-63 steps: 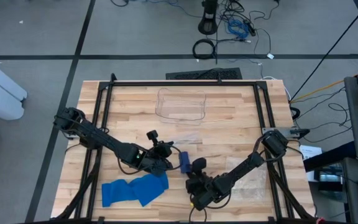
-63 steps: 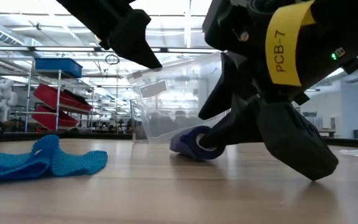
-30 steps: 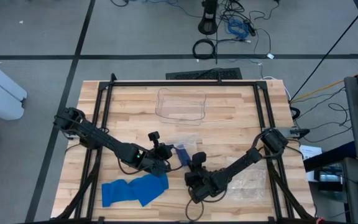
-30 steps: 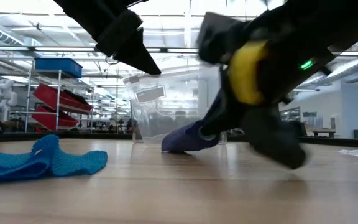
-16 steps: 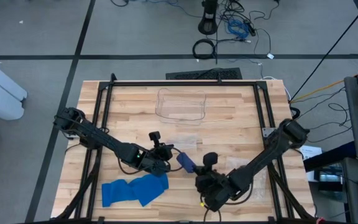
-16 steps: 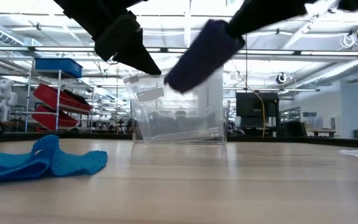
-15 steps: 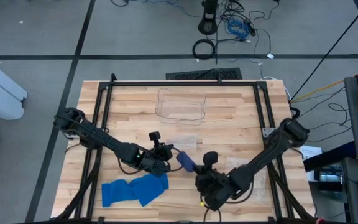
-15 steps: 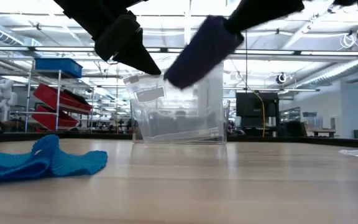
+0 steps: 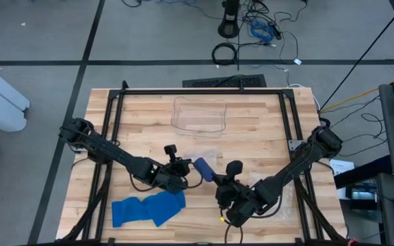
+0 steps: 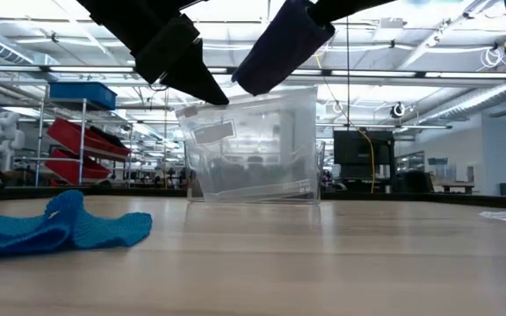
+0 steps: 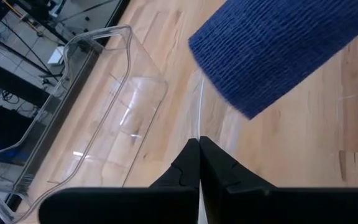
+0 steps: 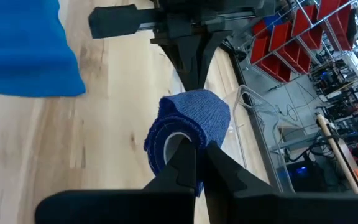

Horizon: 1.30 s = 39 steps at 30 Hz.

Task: Roll bandage
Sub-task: Put the rolled purple bandage into the transparent zip bag

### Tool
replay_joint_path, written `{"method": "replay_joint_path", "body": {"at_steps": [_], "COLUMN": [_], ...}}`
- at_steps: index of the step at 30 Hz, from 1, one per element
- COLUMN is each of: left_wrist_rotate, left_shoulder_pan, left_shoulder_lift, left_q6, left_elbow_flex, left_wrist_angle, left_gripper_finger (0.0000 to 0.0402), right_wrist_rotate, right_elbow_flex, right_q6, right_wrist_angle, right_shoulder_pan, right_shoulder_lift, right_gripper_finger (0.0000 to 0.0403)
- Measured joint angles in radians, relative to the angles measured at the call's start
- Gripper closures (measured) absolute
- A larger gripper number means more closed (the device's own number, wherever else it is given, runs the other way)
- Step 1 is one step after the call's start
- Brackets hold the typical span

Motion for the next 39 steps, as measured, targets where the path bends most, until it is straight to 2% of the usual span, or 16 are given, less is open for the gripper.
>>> {"method": "replay_joint_path", "body": {"at_steps": [9,19,25,28,34,39], "left_wrist_rotate": [0.029,0.054,0.138,0.173,0.185,0.279], "left_shoulder_pan": [0.001,0.001,0.000,0.001,0.000,0.000], "left_shoulder_lift": [0.000,0.000,0.000,0.000,0.000,0.000], "left_q6": [-0.001,-0.025,-0.022,-0.021,-0.016,-0.018], "left_elbow_flex": [0.000,0.009,0.011,0.011,0.011,0.012], "left_wrist_angle": [0.025,0.048,0.062,0.067,0.118,0.140], "left_gripper_finger": [0.0402,0.0401,0.0402,0.0402,0.0402,0.0402], "right_wrist_rotate": [-0.022,-0.073,0.030,0.040,-0.061,-0.120], "right_elbow_flex": [0.000,0.001,0.001,0.001,0.001,0.001], "right_q6": [0.018,0.137,0.256,0.301,0.219,0.051], "right_wrist_angle": [-0.013,-0.099,-0.168,-0.171,-0.102,-0.012], "right_shoulder_pan": [-0.015,-0.016,-0.022,-0.032,-0.052,-0.044], "right_shoulder_lift": [0.040,0.071,0.071,0.071,0.071,0.071], "right_gripper_finger": [0.0403,0.0403,0.0402,0.0402,0.0402,0.0402]}}
